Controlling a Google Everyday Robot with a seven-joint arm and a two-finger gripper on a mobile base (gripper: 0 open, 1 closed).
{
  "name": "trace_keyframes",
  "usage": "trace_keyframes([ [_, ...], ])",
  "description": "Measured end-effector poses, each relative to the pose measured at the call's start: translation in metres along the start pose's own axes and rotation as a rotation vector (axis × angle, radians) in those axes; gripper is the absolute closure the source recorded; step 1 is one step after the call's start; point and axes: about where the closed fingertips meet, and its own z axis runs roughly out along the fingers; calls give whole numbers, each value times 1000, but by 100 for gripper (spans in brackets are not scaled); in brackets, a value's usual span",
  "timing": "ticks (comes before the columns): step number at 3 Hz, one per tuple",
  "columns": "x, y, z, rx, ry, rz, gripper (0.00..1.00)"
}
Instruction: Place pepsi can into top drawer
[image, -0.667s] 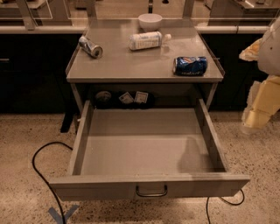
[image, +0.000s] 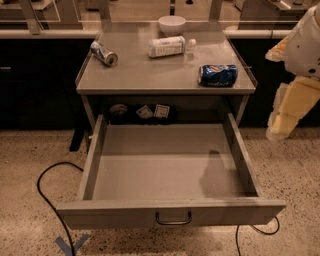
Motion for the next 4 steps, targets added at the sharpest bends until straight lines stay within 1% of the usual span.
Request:
trace_keyframes([
  [1,-8,-41,8,41,-30,-21,0],
  [2,-10,-95,19,77,-117,4,0],
  [3,-10,-140,32,113,-191,30,0],
  [4,-6,-172,55,123,-252,59,0],
])
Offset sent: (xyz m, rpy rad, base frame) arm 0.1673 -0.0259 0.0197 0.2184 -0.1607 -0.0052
